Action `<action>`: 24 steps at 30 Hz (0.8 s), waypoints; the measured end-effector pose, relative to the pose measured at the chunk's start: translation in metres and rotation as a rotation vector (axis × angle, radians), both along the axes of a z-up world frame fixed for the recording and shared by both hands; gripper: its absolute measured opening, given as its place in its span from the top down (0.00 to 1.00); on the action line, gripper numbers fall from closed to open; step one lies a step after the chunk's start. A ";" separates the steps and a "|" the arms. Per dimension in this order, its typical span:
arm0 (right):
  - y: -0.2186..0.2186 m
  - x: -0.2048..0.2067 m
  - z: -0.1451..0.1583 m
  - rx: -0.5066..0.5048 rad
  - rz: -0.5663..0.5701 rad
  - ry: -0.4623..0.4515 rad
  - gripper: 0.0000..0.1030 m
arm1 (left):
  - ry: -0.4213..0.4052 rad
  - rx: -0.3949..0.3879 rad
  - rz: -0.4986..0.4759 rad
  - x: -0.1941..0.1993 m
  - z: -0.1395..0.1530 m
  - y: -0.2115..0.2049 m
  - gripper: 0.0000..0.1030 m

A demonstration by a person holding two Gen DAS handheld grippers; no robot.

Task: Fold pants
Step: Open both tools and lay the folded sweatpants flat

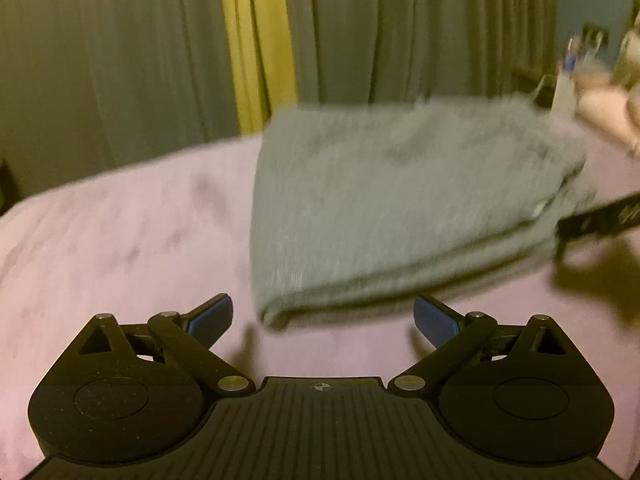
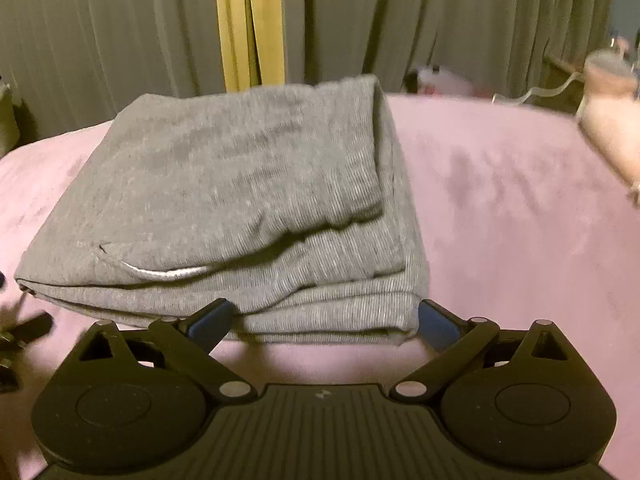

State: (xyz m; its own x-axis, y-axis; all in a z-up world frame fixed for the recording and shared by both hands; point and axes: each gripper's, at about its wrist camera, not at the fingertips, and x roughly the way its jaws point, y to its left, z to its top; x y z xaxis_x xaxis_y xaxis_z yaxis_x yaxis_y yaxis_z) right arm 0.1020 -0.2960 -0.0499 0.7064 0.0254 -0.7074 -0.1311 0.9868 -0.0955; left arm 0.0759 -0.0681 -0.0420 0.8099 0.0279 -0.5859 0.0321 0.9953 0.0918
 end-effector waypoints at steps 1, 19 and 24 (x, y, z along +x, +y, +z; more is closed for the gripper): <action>0.000 -0.003 0.004 0.007 -0.004 -0.041 0.04 | -0.029 -0.016 0.014 -0.002 0.005 0.003 0.02; 0.014 0.012 -0.001 -0.066 0.019 -0.130 0.04 | 0.078 -0.292 0.216 0.033 -0.012 0.059 0.00; 0.018 0.004 -0.001 -0.073 0.070 -0.162 0.04 | 0.081 -0.292 0.220 0.033 -0.018 0.056 0.00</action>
